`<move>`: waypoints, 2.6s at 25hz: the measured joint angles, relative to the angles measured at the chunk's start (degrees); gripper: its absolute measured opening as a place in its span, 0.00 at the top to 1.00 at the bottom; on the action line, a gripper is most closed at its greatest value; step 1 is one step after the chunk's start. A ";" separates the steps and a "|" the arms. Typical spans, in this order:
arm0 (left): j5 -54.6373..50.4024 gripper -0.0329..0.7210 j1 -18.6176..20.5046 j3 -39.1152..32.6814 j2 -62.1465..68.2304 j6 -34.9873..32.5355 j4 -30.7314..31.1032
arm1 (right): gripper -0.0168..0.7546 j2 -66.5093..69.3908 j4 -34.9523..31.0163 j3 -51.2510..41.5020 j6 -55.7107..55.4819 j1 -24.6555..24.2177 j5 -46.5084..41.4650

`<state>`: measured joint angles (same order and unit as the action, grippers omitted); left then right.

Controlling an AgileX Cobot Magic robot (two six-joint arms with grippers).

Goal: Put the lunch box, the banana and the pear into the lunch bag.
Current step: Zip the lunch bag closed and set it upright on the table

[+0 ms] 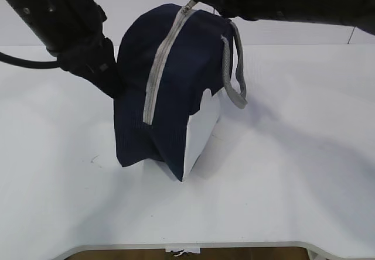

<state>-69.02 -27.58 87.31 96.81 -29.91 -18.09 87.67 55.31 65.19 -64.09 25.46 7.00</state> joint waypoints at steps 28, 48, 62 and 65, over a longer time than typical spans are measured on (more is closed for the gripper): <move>-0.69 0.97 0.00 0.00 -1.88 0.00 1.90 | 0.98 10.71 3.42 10.18 -0.90 -4.22 -7.00; -0.27 0.97 0.00 0.00 -2.81 -0.09 2.00 | 0.98 19.70 3.42 19.20 -4.69 -8.02 -6.61; -1.72 0.74 0.00 0.00 -3.47 8.97 2.00 | 0.98 19.80 9.96 19.20 -17.63 -8.45 0.68; -1.98 0.52 0.00 0.74 -3.75 13.31 2.00 | 0.98 19.80 16.64 19.20 -24.62 -8.45 2.55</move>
<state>-71.00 -27.58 88.06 93.07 -16.60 -16.09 107.48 71.95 84.39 -88.71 17.01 9.55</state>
